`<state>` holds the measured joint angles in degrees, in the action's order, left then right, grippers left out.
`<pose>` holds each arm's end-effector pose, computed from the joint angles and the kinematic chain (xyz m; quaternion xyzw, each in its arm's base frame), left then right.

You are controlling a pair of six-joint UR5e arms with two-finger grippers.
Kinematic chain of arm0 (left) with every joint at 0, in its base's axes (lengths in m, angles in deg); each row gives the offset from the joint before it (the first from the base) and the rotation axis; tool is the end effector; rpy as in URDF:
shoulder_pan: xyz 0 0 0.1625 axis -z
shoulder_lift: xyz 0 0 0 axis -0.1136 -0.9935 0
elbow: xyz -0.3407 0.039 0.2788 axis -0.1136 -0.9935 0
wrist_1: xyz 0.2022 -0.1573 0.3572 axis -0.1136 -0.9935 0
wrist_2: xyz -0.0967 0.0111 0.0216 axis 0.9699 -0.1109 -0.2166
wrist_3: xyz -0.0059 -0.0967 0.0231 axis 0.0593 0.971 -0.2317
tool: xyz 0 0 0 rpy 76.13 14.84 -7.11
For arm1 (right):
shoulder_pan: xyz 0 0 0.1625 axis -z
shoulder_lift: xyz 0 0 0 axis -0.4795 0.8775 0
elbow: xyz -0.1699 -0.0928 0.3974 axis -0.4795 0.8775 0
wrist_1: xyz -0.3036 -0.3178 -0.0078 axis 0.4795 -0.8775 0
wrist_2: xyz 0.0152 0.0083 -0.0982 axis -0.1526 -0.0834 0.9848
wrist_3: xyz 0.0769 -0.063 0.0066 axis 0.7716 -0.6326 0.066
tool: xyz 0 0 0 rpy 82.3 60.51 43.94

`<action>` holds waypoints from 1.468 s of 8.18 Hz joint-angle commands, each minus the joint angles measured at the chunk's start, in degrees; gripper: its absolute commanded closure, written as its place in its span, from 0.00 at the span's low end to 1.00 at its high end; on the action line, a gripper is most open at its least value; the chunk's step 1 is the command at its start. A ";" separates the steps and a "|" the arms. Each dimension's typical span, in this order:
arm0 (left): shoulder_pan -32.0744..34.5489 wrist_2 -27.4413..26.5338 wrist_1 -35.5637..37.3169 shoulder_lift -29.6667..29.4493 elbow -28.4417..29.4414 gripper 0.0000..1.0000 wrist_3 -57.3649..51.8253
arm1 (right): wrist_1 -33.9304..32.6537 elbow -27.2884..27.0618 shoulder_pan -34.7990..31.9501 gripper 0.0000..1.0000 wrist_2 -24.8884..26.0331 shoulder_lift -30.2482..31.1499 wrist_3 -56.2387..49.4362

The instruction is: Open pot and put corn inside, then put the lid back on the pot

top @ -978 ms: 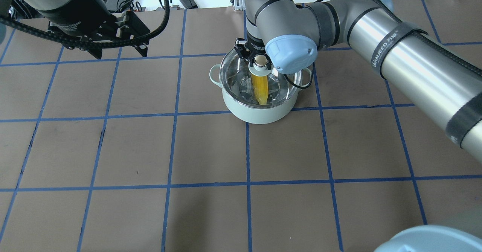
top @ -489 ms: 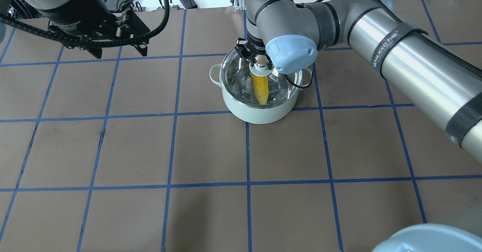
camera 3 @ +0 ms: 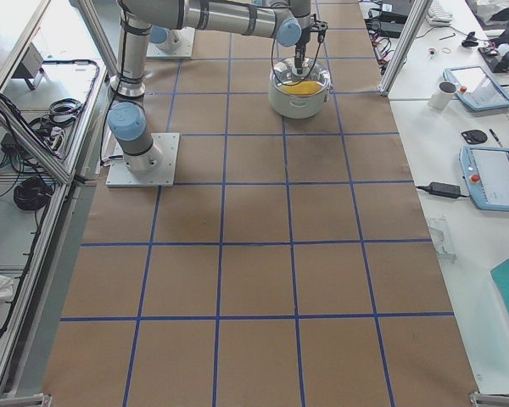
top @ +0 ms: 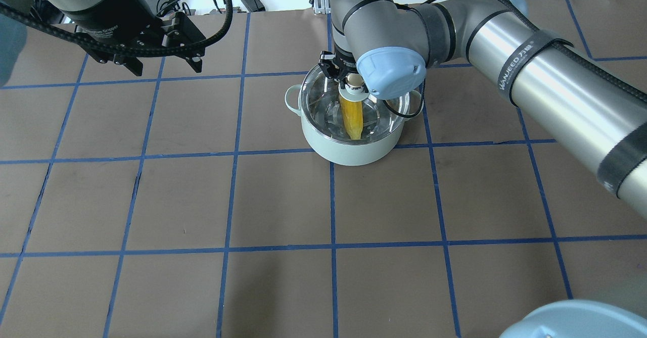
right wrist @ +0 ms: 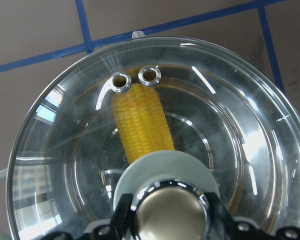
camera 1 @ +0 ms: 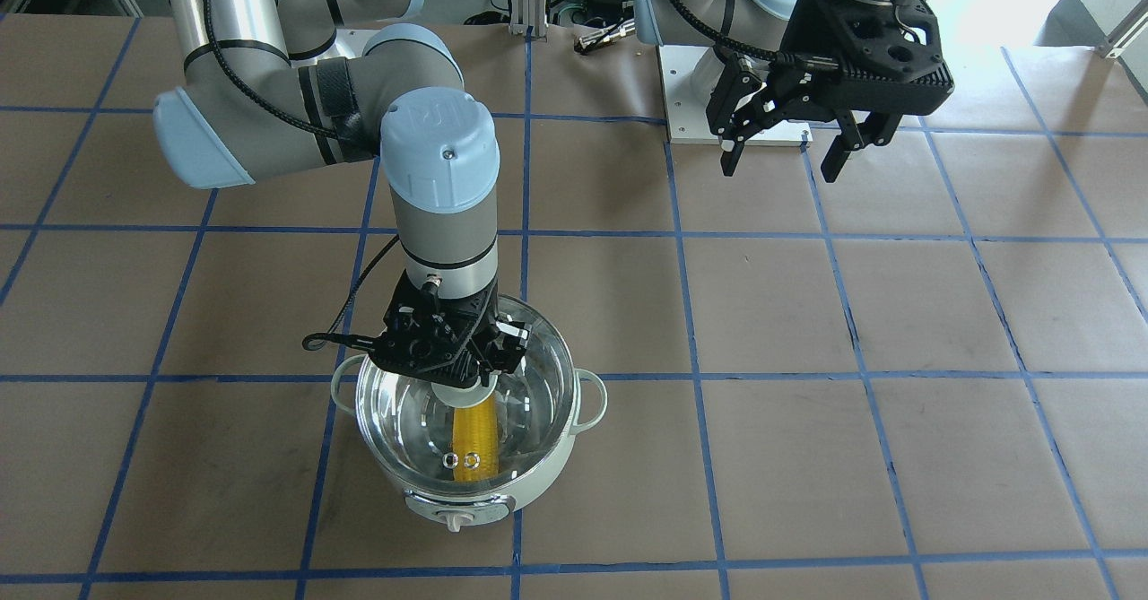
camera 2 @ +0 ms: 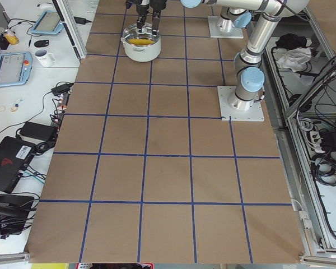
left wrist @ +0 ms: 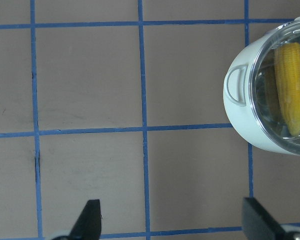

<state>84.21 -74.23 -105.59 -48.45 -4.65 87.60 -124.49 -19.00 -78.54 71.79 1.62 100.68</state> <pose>-0.1433 -0.5102 0.5605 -0.0078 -0.9969 0.0766 0.0183 0.3247 -0.6227 0.3464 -0.1192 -0.9903 0.0710 0.0075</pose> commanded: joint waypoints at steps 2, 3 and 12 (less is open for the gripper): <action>-0.03 -0.02 0.05 -0.07 0.09 0.00 -0.18 | 0.85 0.08 0.06 0.00 -0.49 6.21 -0.69; -0.03 -0.02 0.05 -0.07 0.09 0.00 -0.18 | 4.86 0.08 0.23 0.00 -0.58 10.51 -0.87; -0.03 -0.20 -0.04 -0.07 -0.70 0.00 -0.35 | 31.60 -0.01 18.86 0.00 -6.73 26.54 -28.20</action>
<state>84.27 -74.43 -105.63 -48.49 -4.89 87.41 -94.91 -18.92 -64.94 65.20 27.38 78.55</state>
